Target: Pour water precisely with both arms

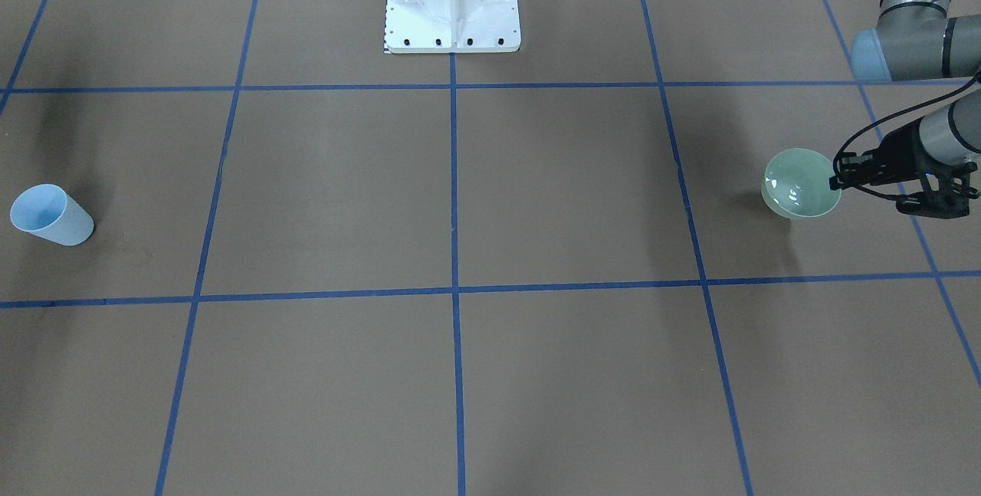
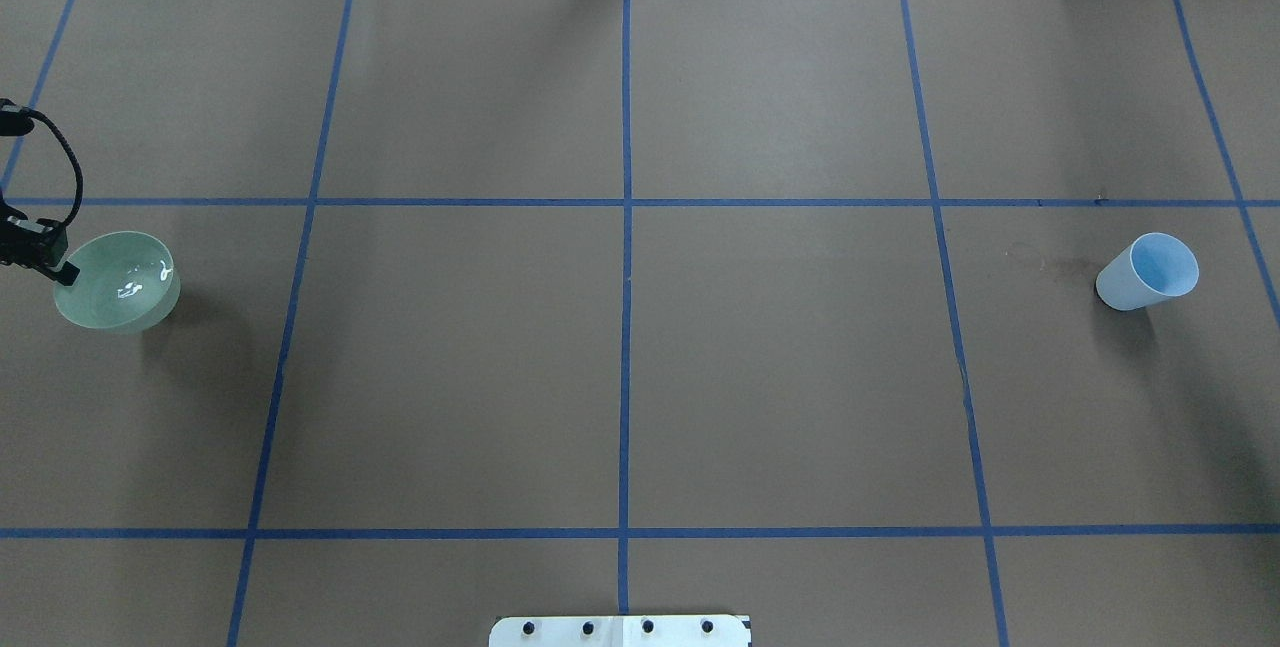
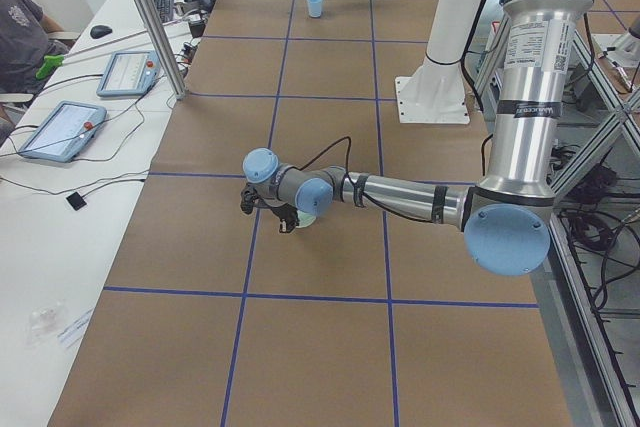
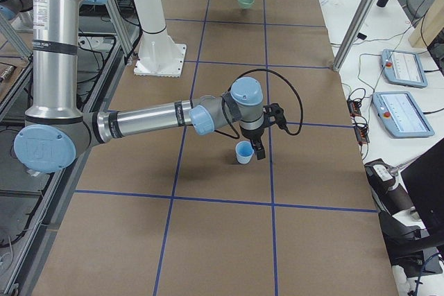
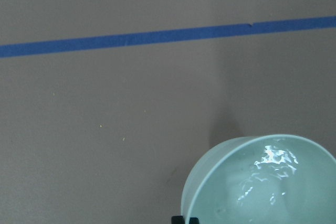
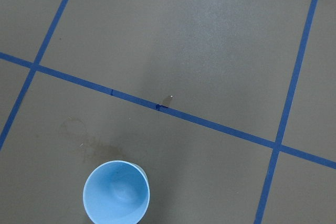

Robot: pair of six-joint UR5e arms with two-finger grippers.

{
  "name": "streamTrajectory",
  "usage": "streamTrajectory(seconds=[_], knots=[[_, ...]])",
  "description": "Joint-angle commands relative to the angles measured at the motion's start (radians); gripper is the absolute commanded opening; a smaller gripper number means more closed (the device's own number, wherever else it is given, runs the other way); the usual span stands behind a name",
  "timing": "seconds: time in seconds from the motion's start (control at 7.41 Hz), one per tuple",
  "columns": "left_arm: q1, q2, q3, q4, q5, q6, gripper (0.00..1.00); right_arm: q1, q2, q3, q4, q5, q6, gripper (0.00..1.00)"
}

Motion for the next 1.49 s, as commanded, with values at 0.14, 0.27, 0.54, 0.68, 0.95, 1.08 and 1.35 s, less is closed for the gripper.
streamTrajectory(seconds=[0.14, 0.27, 0.54, 0.68, 0.95, 1.08, 1.35], knots=[[0.001, 0.036, 0.014, 0.0, -0.018, 0.029, 0.0, 0.0, -0.001, 0.001, 0.0, -0.001, 0.004, 1.0], [0.002, 0.036, 0.025, 0.0, -0.018, 0.056, 0.0, 0.0, -0.002, 0.001, 0.0, 0.001, 0.004, 1.0], [0.004, 0.032, 0.056, 0.0, -0.014, 0.058, 0.49, 0.0, -0.002, -0.002, 0.0, -0.001, 0.007, 1.0], [0.001, 0.03, 0.053, -0.002, -0.012, 0.058, 0.99, 0.0, -0.001, -0.002, 0.0, -0.001, 0.007, 1.0], [-0.062, 0.026, 0.051, -0.017, -0.02, 0.058, 1.0, 0.0, -0.001, -0.002, 0.002, -0.001, 0.009, 1.0], [-0.117, 0.033, 0.045, -0.061, -0.02, 0.058, 1.0, 0.0, -0.001, -0.002, 0.0, 0.001, 0.009, 1.0], [-0.244, 0.049, 0.051, -0.12, 0.044, 0.111, 1.0, 0.0, 0.002, -0.004, -0.011, -0.001, 0.007, 1.0]])
